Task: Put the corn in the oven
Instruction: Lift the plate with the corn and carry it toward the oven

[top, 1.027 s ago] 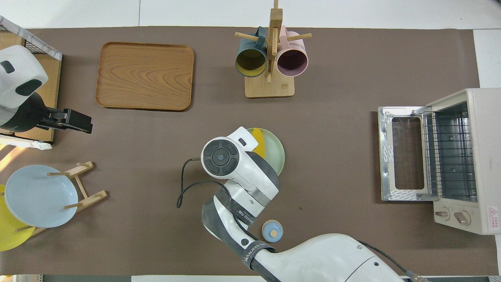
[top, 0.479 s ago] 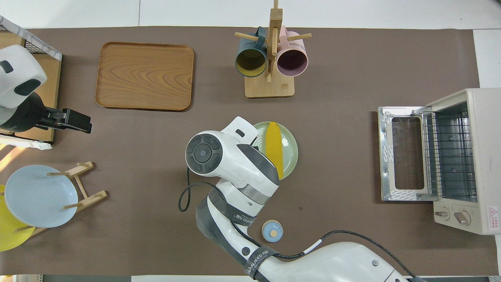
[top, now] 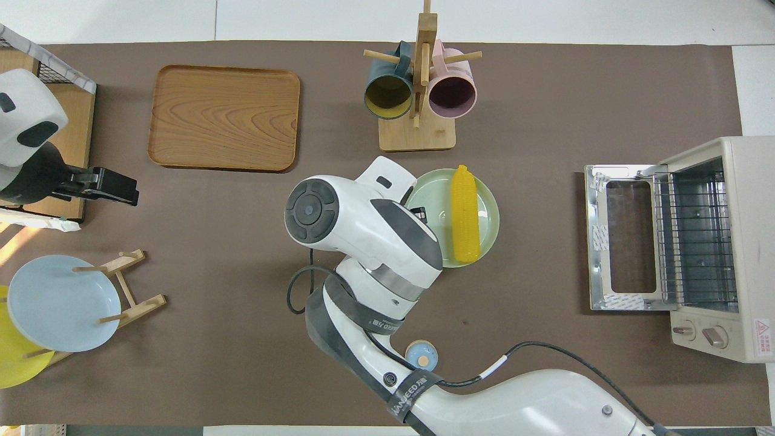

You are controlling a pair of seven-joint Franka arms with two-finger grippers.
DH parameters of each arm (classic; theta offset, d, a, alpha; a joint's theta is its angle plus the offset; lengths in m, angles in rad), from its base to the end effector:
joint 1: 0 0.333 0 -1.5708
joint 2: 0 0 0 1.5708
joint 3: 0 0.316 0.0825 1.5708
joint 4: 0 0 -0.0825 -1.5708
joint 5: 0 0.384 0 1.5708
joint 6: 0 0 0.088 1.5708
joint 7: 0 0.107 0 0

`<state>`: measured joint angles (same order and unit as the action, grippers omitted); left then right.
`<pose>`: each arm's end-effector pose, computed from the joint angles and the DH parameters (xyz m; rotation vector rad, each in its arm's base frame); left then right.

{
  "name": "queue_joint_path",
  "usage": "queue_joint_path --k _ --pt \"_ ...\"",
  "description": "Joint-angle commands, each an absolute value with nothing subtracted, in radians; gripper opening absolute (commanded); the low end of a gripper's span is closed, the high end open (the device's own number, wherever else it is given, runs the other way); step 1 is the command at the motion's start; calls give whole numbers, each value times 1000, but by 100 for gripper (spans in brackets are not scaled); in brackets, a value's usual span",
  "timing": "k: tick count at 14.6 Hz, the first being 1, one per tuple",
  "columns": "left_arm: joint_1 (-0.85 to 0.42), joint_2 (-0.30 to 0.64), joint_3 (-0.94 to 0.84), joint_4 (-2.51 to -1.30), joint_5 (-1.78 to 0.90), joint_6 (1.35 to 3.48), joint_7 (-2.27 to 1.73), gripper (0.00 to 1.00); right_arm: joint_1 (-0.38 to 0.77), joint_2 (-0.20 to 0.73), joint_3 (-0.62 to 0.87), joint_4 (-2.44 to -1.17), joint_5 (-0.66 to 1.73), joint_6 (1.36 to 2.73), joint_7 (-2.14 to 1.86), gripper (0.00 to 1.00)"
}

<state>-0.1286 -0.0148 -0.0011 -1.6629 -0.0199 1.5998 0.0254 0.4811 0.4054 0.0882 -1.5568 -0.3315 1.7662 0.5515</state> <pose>0.5449 -0.0732 0.5917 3.1141 -0.2403 -0.0770 0.5700 0.3224 0.4028 2.7960 0.1549 -0.0175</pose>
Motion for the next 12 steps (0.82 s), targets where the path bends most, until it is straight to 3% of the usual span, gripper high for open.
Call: queue_joint_path --k 1,6,12 --pt "-121 -15 -6 -1651 -2 1597 25 100 346 218 101 -1783 -331 1787 442 0" --pt "-121 -14 -6 -1651 -2 1597 25 100 131 112 100 -1923 -331 1799 275 0" --pt "-121 -15 -6 -1652 -2 1597 25 100 -44 43 98 -2094 -330 1946 129 0"
